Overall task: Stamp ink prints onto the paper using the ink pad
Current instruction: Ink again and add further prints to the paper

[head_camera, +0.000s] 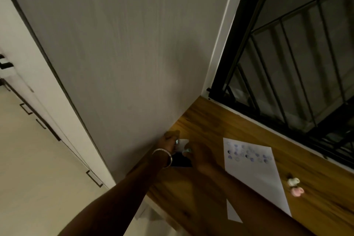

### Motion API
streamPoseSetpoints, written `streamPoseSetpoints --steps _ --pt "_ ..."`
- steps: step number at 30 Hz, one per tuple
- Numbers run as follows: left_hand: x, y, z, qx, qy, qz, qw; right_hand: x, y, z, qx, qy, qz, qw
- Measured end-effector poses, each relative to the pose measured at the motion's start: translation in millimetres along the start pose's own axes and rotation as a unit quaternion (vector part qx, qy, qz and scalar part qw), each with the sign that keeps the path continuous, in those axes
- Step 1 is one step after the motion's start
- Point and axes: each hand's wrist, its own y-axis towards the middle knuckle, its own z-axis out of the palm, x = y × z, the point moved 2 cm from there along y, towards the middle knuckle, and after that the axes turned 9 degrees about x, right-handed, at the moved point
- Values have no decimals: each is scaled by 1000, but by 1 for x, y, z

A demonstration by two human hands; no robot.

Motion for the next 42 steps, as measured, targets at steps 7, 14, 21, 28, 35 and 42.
streamPoseSetpoints --steps 7,14,21,28,35,42 --pt "9 -9 30 37 -16 -56 998 -21 -21 -23 -84 124 12 989" --pt "15 -5 65 28 13 -38 999 -56 -53 -33 -152 152 -1 977" --pt "18 -10 89 80 15 -76 994 -94 -59 -38 -177 256 27 950" --pt "24 -6 117 108 40 -118 986 -141 -68 -46 -202 353 103 908" --pt "29 3 150 137 112 -117 977 -179 -82 -54 -264 329 187 887" --pt "37 9 186 178 54 -151 971 -193 -93 -69 -237 -53 204 948"
